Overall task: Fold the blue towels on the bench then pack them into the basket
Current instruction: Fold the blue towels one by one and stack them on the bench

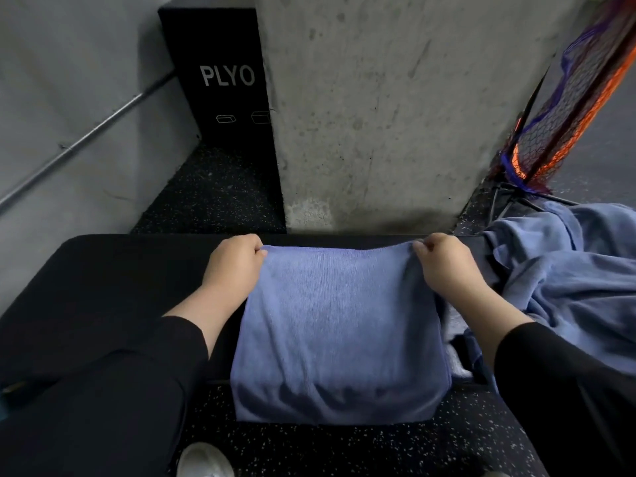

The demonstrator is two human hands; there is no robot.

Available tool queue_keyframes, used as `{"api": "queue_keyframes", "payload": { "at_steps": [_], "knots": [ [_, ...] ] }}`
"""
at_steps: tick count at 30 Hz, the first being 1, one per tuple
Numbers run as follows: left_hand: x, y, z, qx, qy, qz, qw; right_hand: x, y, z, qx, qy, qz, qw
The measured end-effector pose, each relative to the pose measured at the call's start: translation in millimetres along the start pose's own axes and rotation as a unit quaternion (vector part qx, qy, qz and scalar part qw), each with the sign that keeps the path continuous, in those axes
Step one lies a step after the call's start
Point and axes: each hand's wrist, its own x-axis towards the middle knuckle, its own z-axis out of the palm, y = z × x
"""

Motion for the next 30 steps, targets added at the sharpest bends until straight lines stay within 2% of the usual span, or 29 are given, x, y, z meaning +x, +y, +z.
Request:
{"api": "queue_keyframes", "payload": {
  "at_steps": [2, 6, 11, 14, 22, 30],
  "knots": [
    [-1.5, -6.0, 7.6, 0.023, 0.007, 0.04, 0.999, -2.2, 1.3, 4.6, -0.03, 0.002, -0.033, 0.999],
    [0.1, -8.6, 12.6, 0.082, -0.02, 0.095, 0.992, -1.5, 1.8, 8.1, -0.081, -0.051, -0.063, 0.993],
    [-0.6, -4.1, 10.9, 0.117, -0.075, 0.119, 0.983, -0.5, 2.5, 7.0, -0.104, -0.075, -0.063, 0.99],
    [2.8, 0.2, 11.1, 0.092, -0.108, 0.119, 0.983, -5.1, 3.0, 6.1, -0.095, -0.07, -0.076, 0.99],
    [7.1, 0.6, 7.9, 0.05, -0.054, 0.121, 0.99, -8.0, 1.2, -2.7, -0.033, -0.03, -0.076, 0.996],
    [2.9, -3.4, -7.1, 0.037, -0.045, 0.106, 0.993, -16.1, 0.9, -15.3, 0.001, -0.001, -0.099, 0.995]
  ]
}}
